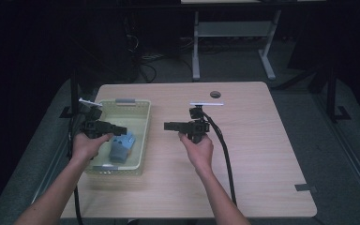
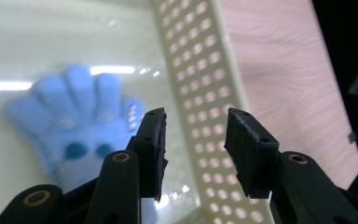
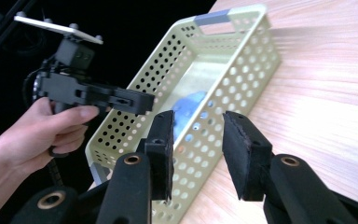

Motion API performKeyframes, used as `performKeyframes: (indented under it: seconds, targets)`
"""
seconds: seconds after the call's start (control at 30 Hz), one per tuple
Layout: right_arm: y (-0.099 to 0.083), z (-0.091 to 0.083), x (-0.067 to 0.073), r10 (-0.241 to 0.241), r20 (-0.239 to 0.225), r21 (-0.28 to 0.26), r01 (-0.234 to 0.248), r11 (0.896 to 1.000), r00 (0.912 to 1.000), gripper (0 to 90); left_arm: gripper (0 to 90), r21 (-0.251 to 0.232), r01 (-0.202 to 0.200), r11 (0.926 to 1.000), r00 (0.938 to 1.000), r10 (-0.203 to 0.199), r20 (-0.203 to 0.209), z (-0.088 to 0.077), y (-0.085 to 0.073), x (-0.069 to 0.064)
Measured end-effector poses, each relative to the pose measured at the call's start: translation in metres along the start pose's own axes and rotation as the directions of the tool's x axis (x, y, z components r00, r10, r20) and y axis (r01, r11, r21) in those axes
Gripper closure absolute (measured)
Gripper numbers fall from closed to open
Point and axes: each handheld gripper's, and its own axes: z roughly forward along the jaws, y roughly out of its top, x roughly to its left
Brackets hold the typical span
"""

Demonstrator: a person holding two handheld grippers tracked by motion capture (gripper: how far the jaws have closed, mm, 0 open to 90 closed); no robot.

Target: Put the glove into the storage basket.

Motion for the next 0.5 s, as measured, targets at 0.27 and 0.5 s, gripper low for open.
performKeyframes:
  seconds: [0.27, 0.5]
  targets:
    - [-0.004, -0.025, -0.013, 0.023, 0.034, -0.027, -0.022, 0.999, 0.9992, 61.3, 55.3, -0.027, -0.062, 0.9977, 0.9966, 0.063, 0.053, 0.005, 0.001, -0.024]
    - [-0.007, -0.044, -0.025, 0.031, 0.063, -0.045, -0.029, 0.999, 0.9975, 60.3, 53.4, -0.031, -0.125, 0.9916, 0.9892, 0.127, 0.073, 0.015, 0.001, -0.046]
